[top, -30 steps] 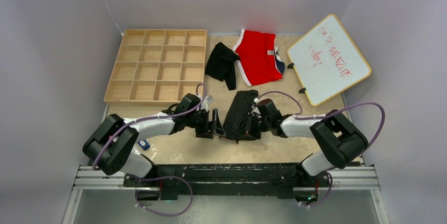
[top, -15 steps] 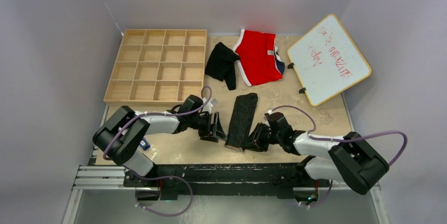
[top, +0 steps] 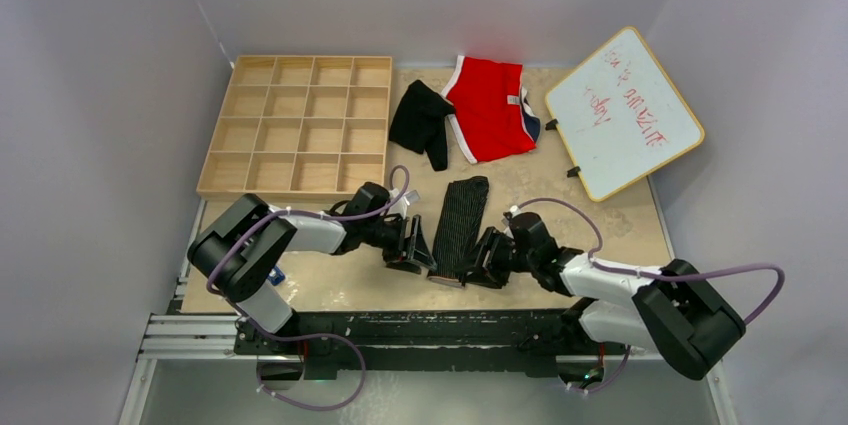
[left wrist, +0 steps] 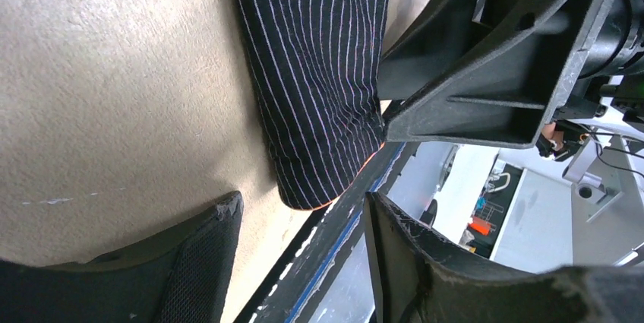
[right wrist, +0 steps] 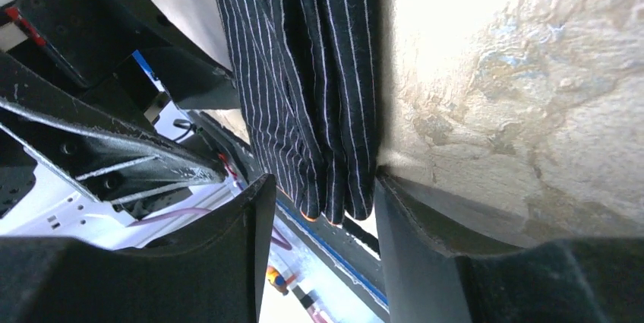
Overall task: Roll the underwear
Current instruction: Roll the underwear to the center of the board.
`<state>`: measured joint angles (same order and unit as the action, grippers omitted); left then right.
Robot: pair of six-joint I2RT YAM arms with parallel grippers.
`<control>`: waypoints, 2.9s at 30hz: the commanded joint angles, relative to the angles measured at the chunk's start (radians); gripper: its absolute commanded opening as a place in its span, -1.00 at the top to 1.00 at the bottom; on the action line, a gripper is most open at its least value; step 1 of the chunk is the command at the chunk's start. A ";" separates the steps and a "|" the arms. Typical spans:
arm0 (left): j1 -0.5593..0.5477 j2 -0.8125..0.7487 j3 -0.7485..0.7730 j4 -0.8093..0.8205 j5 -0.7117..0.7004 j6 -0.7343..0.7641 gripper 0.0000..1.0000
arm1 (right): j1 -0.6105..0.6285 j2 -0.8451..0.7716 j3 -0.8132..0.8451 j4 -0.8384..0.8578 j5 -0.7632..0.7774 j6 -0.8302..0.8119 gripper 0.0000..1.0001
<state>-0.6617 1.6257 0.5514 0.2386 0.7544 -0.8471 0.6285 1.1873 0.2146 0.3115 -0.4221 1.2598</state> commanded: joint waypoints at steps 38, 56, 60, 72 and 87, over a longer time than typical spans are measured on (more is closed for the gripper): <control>-0.041 0.136 0.008 0.062 -0.145 -0.012 0.40 | 0.005 0.105 -0.023 0.006 0.007 -0.060 0.53; -0.039 0.115 0.126 -0.188 -0.121 0.153 0.90 | 0.027 -0.302 0.176 -0.022 0.142 -1.038 -0.21; -0.035 0.120 0.147 -0.235 -0.138 0.161 0.95 | 0.110 -0.336 0.187 -0.063 0.147 -1.425 -0.21; 0.068 0.099 0.162 -0.370 -0.099 0.273 1.00 | 0.360 -0.227 0.248 -0.332 0.279 -2.040 -0.12; 0.076 0.106 0.152 -0.383 -0.064 0.317 1.00 | 0.579 0.013 0.198 -0.074 0.394 -2.294 -0.08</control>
<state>-0.5930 1.7329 0.7151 -0.0975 0.7601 -0.5869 1.1893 1.1706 0.4271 0.1364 -0.0589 -0.9417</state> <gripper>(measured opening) 0.112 0.548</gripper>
